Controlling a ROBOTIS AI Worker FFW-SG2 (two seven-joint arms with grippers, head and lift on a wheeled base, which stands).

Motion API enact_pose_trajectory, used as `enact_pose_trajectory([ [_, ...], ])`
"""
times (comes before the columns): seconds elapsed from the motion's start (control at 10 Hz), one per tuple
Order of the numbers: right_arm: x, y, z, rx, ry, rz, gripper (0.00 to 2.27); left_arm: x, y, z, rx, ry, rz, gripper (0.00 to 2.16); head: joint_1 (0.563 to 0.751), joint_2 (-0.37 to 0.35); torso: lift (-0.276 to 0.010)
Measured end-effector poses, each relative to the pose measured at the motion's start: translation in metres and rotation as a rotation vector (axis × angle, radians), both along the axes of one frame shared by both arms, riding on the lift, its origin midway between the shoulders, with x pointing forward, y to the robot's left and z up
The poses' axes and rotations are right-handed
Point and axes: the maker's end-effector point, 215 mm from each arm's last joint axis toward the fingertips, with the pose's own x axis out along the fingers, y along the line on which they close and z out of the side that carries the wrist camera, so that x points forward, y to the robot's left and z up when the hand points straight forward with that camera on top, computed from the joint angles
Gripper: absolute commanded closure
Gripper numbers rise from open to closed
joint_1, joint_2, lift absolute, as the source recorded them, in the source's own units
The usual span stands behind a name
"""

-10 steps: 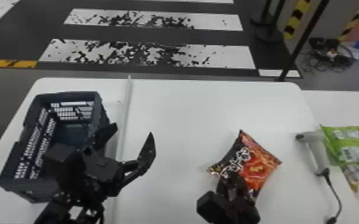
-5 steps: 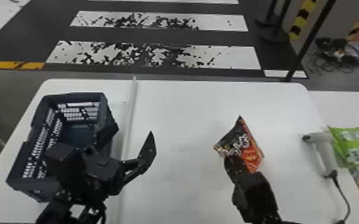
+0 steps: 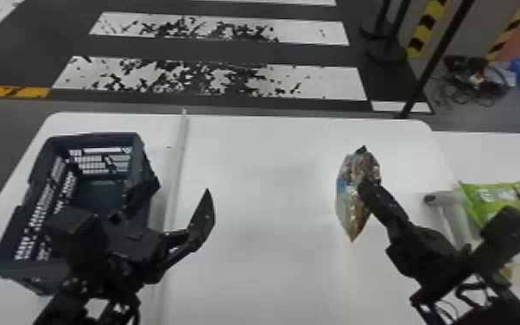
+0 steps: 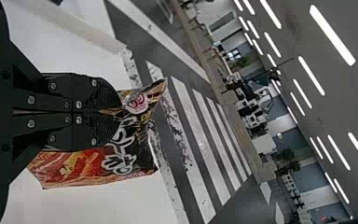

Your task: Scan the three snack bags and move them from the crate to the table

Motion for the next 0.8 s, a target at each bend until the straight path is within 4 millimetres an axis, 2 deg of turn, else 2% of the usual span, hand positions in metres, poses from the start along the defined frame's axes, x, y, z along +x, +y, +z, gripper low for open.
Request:
enact_pose_trajectory([
  [0.1,0.001,-0.026,0.006,0.179,-0.033,-0.074,2.24,-0.001,-0.002,0.0,-0.002,0.0,-0.002,0.03,0.695,-0.123,-0.062],
  [0.2,0.0,-0.049,-0.005,0.289,-0.026,-0.154,2.24,-0.001,-0.005,0.0,-0.003,-0.001,-0.007,0.03,0.695,-0.165,-0.062],
  [0.3,-0.003,-0.065,-0.024,0.319,0.006,-0.215,2.23,-0.002,-0.007,0.001,-0.004,-0.004,-0.01,0.03,0.695,-0.184,-0.062],
  [0.5,-0.017,-0.089,-0.069,0.267,0.098,-0.305,1.93,-0.003,-0.012,0.003,-0.01,-0.01,-0.017,0.03,0.695,-0.237,-0.062],
  [0.6,-0.026,-0.095,-0.09,0.235,0.15,-0.331,1.32,-0.003,-0.014,0.004,-0.013,-0.012,-0.021,0.03,0.695,-0.253,-0.062],
  [0.7,-0.036,-0.103,-0.106,0.21,0.195,-0.361,0.1,-0.003,-0.016,0.004,-0.016,-0.013,-0.024,0.03,0.695,-0.271,-0.062],
  [0.8,-0.046,-0.107,-0.117,0.19,0.231,-0.382,0.0,-0.003,-0.017,0.003,-0.016,-0.012,-0.025,0.03,0.695,-0.279,-0.062],
])
